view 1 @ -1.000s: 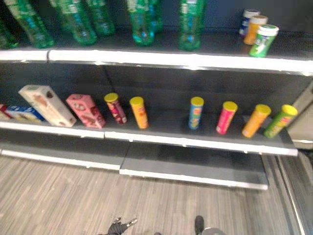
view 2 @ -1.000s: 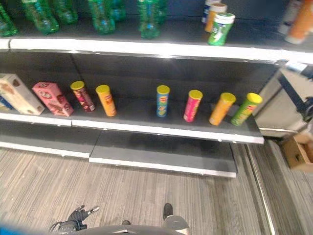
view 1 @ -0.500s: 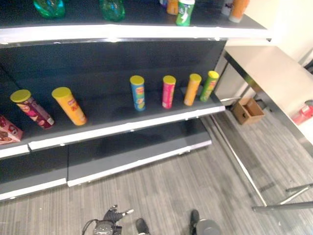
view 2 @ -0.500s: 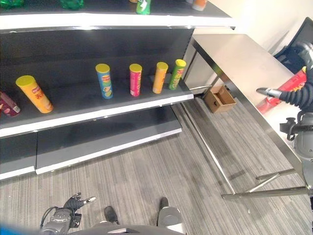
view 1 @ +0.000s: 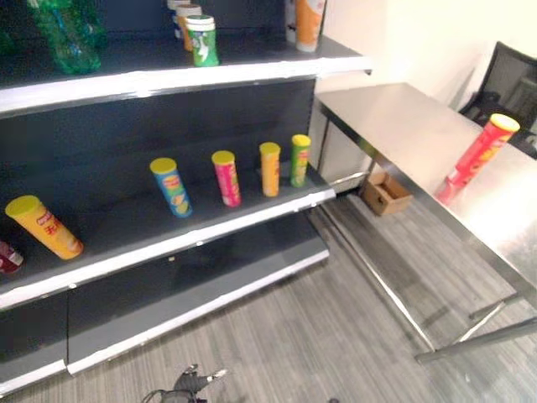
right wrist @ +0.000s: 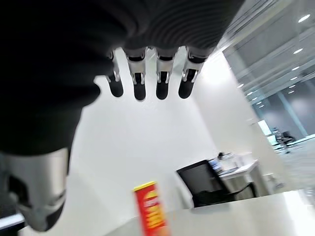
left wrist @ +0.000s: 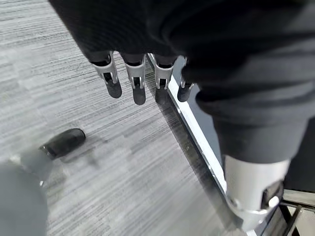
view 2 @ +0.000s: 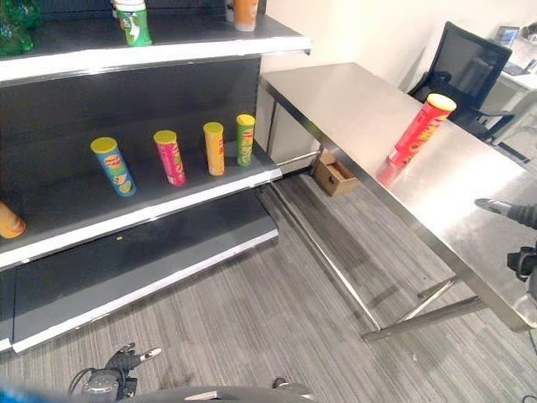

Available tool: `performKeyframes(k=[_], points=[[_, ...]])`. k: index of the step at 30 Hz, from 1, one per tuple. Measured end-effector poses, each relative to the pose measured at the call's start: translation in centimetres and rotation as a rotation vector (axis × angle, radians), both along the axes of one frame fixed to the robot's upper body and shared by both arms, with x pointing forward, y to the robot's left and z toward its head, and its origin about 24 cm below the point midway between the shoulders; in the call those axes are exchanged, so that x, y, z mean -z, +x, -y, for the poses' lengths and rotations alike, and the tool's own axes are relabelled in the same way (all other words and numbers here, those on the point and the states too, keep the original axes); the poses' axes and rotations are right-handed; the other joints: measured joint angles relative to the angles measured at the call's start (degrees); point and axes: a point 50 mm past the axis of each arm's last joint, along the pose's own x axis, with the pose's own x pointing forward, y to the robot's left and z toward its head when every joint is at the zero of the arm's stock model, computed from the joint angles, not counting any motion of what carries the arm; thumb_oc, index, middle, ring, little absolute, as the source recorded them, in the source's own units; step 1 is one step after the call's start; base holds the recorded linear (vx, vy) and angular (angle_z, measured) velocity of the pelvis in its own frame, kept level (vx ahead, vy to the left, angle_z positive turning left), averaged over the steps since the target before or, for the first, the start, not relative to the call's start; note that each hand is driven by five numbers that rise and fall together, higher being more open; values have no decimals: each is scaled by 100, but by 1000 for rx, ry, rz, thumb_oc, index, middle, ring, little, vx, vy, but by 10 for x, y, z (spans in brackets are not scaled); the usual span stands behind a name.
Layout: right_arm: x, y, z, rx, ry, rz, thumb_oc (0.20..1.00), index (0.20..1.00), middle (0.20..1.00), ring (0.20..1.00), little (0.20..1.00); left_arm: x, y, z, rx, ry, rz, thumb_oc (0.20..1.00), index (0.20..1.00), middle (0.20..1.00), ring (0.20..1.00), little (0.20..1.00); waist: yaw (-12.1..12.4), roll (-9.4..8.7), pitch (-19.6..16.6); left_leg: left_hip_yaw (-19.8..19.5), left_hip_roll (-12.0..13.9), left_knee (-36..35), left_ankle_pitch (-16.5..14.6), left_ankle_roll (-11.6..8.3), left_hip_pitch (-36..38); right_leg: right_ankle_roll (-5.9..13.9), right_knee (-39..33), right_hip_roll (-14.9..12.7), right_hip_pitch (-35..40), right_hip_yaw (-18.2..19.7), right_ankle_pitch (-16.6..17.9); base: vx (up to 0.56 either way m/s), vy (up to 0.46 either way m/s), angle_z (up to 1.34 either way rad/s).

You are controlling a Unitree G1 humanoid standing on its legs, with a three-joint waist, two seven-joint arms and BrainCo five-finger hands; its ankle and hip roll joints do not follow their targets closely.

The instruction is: Put the goods on the table back onto the shelves and tidy them up.

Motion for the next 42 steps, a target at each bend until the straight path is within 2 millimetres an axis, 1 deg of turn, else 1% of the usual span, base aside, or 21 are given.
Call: performKeyframes(k=[1,2,3,4,5,6,7,8,9,10,11,12,15,20,27,28,32,37,38,39,42], points=[[0,-1,0,1,0,-1,1000,1000,1000,1000,1000,1,-6,-1,-7,0,-13,1000,1000,1000,1000,1000,-26,206,19,-58,95,107,-23,13,-92,-38,10,85,-24,8,-2,81,-540,-6],[5,-2,1,9,14,-3,1000,1000,1000,1000,1000,3,-10,1,-21,-7,-21,1000,1000,1000,1000,1000,-36,406,135,-143,326,380,-35,-110,-140,-357,557,240,-209,-6,-261,67,-477,-31],[16,-1,-3,-3,35,-32,1000,1000,1000,1000,1000,2,-19,-6,-52,0,-28,1000,1000,1000,1000,1000,253,470,167,-132,621,823,-205,-518,-192,-777,2423,320,-977,-185,-1137,-74,-222,-51],[35,-3,-6,2,98,-52,1000,1000,1000,1000,1000,-2,-33,-22,-80,31,-46,1000,1000,1000,1000,1000,419,-3,269,-1267,553,2081,-8,-257,-737,-1165,2923,231,-1142,-184,-1795,4,13,-28],[24,0,-5,6,92,-11,1000,1000,1000,1000,1000,-1,-22,-12,-58,3,-15,1000,1000,1000,1000,1000,414,-283,309,-2405,-661,2846,-611,-128,-1815,-1187,2163,215,-1175,5,-1171,14,57,-28],[22,6,-8,-7,107,10,1000,1000,1000,1000,1000,0,-19,-7,-47,-10,-13,1000,1000,1000,1000,1000,535,-344,358,-2633,-1233,2094,-766,-25,-1766,-1013,1683,260,-1108,189,-894,120,121,-33],[20,11,-11,-21,119,34,1000,1000,1000,1000,1000,2,-20,-2,-32,-22,-20,1000,1000,1000,1000,1000,610,-330,363,-2596,-1515,1224,-718,71,-1611,-683,1226,353,-959,252,-667,133,217,-83],[16,17,-15,-42,121,57,1000,1000,1000,1000,1000,1,-18,-3,-35,-22,-12,1000,1000,1000,1000,1000,664,-286,413,-2501,-1778,176,-510,308,-1395,-763,587,650,-633,206,-362,134,218,-52],[18,19,-15,-38,131,66,1000,1000,1000,1000,1000,0,-13,-4,-25,-19,-1,1000,1000,1000,1000,1000,588,-273,460,-2495,-1861,6,-459,415,-1369,-653,329,849,-507,349,-294,293,343,-46],[25,26,-18,-35,175,86,1000,1000,1000,1000,1000,0,-11,-2,-11,-19,-1,1000,1000,1000,1000,1000,574,-219,510,-2600,-1913,-135,-416,500,-1366,196,334,857,-459,375,-489,349,358,-118],[15,35,-22,-67,156,101,1000,1000,1000,1000,1000,2,-1,17,-14,-72,34,1000,1000,1000,1000,1000,744,213,691,-2889,-1496,-255,-352,509,-1267,-642,1500,660,-1041,424,-1143,349,360,-155],[15,37,-27,-82,162,115,1000,1000,1000,1000,1000,4,-4,17,-26,-78,16,1000,1000,1000,1000,1000,703,141,762,-2733,-1408,-258,-290,553,-1062,-928,1337,550,-935,286,-762,248,277,-135],[23,32,-26,-55,173,79,1000,1000,1000,1000,1000,5,-1,17,-22,-85,10,1000,1000,1000,1000,1000,401,106,782,-2395,-1418,-214,-335,488,-696,-917,787,591,-493,409,-565,207,275,-42],[33,42,-48,-145,194,36,1000,1000,1000,1000,1000,-13,38,3,-25,-48,136,1000,1000,1000,1000,1000,449,98,760,-2004,-1664,-369,-83,841,-179,-811,650,556,-164,1007,-419,131,292,-68],[28,28,-27,-57,181,58,1000,1000,1000,1000,1000,-12,7,-12,1,11,94,1000,1000,1000,1000,1000,489,127,800,-2327,-1880,-327,-262,1082,94,-316,2310,95,-763,716,-880,19,195,21],[21,30,-27,-65,161,68,1000,1000,1000,1000,1000,-14,5,-19,3,30,83,1000,1000,1000,1000,1000,684,2,874,-2326,-2083,-325,-334,1210,134,-240,2829,-404,-1051,740,-904,31,95,13],[20,30,-27,-66,162,74,1000,1000,1000,1000,1000,-15,3,-22,-4,35,77,1000,1000,1000,1000,1000,819,8,874,-2496,-2088,-324,-327,1306,140,-195,2116,-613,-1127,697,-910,16,5,16],[19,31,-27,-63,163,85,1000,1000,1000,1000,1000,-10,1,-15,-15,16,62,1000,1000,1000,1000,1000,869,-37,884,-2702,-2083,-327,-407,1282,137,14,-16,-437,-1082,958,22,41,-90,23],[20,30,-26,-59,163,80,1000,1000,1000,1000,1000,-9,0,-15,-20,13,56,1000,1000,1000,1000,1000,814,-59,894,-2801,-2088,-324,-416,1264,134,49,-11,-410,-1062,1002,141,121,-269,70],[24,27,-25,-51,164,64,1000,1000,1000,1000,1000,-10,-5,-21,-28,27,47,1000,1000,1000,1000,1000,760,-327,878,-2967,-2241,-268,-477,1170,140,72,22,-497,-860,1110,277,123,-270,72],[28,26,-22,-33,170,54,1000,1000,1000,1000,1000,-8,-6,-18,-36,21,36,1000,1000,1000,1000,1000,715,-389,928,-3210,-2117,-75,-624,873,124,-110,25,-363,-666,1005,704,134,-233,63]])
